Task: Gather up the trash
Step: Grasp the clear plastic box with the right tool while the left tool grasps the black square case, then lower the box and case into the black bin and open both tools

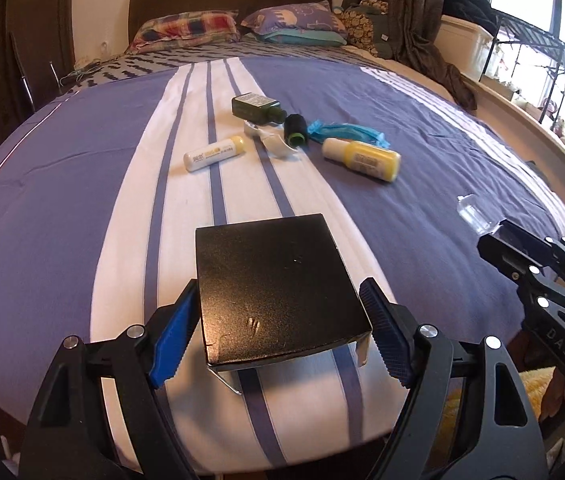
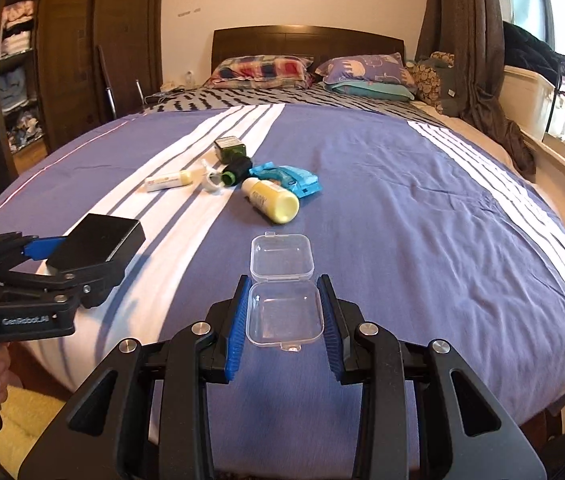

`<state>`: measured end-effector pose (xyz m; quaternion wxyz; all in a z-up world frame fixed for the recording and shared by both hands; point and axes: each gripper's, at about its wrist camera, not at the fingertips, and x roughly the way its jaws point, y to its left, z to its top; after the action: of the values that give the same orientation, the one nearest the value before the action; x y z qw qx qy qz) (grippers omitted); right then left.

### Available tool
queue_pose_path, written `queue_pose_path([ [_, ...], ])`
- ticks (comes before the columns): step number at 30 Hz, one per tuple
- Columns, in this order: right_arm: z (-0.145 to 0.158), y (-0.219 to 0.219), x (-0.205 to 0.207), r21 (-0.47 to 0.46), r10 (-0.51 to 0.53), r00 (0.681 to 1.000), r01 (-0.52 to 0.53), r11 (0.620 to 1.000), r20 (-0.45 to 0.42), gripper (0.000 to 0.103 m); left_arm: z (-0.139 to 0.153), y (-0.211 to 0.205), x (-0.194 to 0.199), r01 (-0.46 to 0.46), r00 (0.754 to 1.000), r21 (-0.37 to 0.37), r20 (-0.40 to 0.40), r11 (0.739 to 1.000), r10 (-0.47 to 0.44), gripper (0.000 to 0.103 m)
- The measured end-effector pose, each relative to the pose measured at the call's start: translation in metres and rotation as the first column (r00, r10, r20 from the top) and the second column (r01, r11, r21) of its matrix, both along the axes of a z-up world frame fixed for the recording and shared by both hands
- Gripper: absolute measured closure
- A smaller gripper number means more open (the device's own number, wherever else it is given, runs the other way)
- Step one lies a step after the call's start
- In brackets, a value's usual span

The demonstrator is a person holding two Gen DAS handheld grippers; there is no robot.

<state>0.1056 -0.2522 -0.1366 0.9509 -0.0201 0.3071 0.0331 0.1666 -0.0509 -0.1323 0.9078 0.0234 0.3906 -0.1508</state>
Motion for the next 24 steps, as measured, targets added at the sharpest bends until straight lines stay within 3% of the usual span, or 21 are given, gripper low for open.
queue_pose_path([
  [8,-0.003,0.01,-0.051,-0.011,0.016,1.0,-0.016,1.0,-0.012,0.069,0.0,0.006,-0.057,0.014,1.0,-0.018,0.009,1.0,-0.014,0.027],
  [24,-0.033,0.024,-0.109,0.005,0.065,0.995,-0.065,0.998,-0.069,0.069,-0.035,0.021,-0.134,0.008,0.999,-0.02,-0.04,1.0,-0.009,0.027],
])
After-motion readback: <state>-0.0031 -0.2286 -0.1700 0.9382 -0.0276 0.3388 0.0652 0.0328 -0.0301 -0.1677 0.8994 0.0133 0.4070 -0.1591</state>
